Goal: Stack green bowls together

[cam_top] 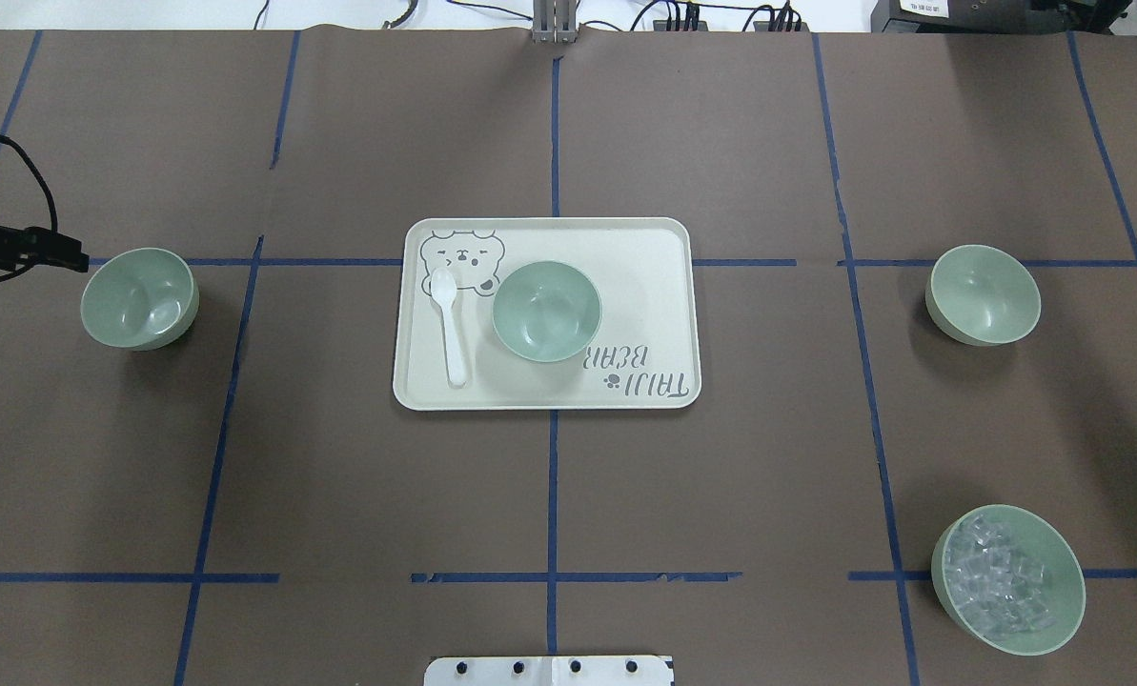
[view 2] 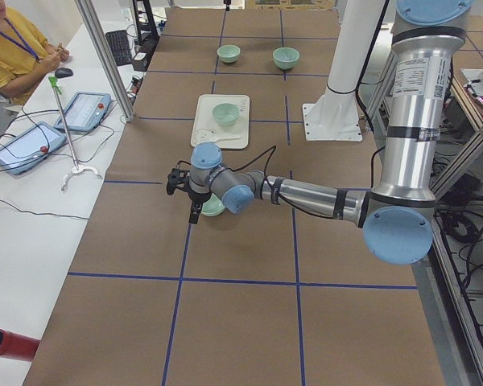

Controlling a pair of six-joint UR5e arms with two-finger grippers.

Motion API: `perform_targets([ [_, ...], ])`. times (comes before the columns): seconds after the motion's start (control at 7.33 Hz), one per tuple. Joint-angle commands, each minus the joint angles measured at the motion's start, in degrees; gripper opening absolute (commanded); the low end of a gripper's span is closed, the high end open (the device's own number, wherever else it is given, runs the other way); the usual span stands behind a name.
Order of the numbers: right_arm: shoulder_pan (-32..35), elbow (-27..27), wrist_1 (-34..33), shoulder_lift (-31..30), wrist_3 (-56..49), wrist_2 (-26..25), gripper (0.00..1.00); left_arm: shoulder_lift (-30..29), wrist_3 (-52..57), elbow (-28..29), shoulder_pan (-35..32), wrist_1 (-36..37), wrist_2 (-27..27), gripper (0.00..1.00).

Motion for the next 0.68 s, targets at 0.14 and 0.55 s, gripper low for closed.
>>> perform_targets([
  [0.14, -0.02, -0.06, -0.07, -0.09, -0.02, 0.0, 1.0, 0.02, -4.68, 1.63, 3.94, -2.31, 1.95, 0.73],
  [0.55, 0.07, -0.06, -0.07, -0.09, -0.02, 0.0, 1.0, 0.11, -7.34, 1.8, 5.52, -2.4, 2.04, 0.1],
])
